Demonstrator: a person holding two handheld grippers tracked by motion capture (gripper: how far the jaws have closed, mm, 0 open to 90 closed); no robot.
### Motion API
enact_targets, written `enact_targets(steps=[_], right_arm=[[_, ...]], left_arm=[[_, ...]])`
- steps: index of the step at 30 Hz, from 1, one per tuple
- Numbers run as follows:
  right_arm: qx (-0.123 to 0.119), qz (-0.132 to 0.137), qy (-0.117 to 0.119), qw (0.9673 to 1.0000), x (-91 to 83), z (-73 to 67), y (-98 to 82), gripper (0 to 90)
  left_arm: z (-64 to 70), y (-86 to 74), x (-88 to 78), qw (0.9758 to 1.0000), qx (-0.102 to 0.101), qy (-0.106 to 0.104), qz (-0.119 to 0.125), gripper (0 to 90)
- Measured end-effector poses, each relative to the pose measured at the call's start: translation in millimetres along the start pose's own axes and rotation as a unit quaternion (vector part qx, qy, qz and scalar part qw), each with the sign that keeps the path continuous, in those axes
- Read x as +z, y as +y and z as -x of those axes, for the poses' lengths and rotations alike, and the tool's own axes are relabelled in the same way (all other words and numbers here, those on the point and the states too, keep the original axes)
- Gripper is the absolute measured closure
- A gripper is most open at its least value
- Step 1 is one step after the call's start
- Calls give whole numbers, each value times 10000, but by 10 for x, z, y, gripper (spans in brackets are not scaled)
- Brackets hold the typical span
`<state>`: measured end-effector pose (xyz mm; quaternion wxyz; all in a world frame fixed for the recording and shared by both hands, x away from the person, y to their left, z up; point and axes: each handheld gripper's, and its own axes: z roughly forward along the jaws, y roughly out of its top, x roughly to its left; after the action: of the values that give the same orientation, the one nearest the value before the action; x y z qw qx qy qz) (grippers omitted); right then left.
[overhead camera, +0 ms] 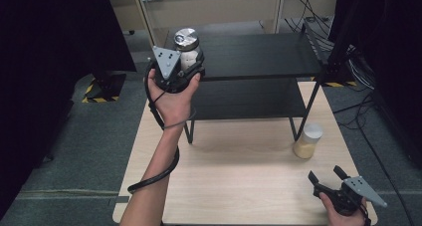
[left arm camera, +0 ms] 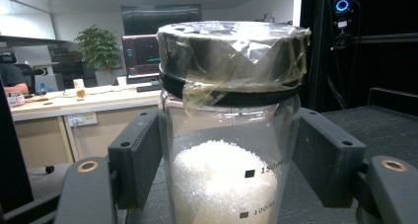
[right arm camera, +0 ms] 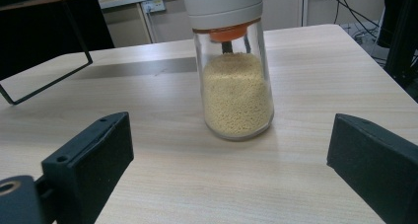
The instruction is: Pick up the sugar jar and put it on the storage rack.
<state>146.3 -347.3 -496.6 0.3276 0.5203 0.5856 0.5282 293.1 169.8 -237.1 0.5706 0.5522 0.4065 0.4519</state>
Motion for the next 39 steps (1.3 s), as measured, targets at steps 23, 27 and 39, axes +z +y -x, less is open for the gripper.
enact_targets(steps=[23,27,39], right_arm=[[-18,-6,2,10000,0,-1,1,38],[-17,-11,8,10000,4,0,4,38],[-39,-10,3,10000,7,-8,4,38]], left_arm=[[13,-38,163,9997,-65,9,-220,305],[8,-34,186,9997,-65,0,-243,305],[-67,-70,225,9992,-309,-71,-223,305]])
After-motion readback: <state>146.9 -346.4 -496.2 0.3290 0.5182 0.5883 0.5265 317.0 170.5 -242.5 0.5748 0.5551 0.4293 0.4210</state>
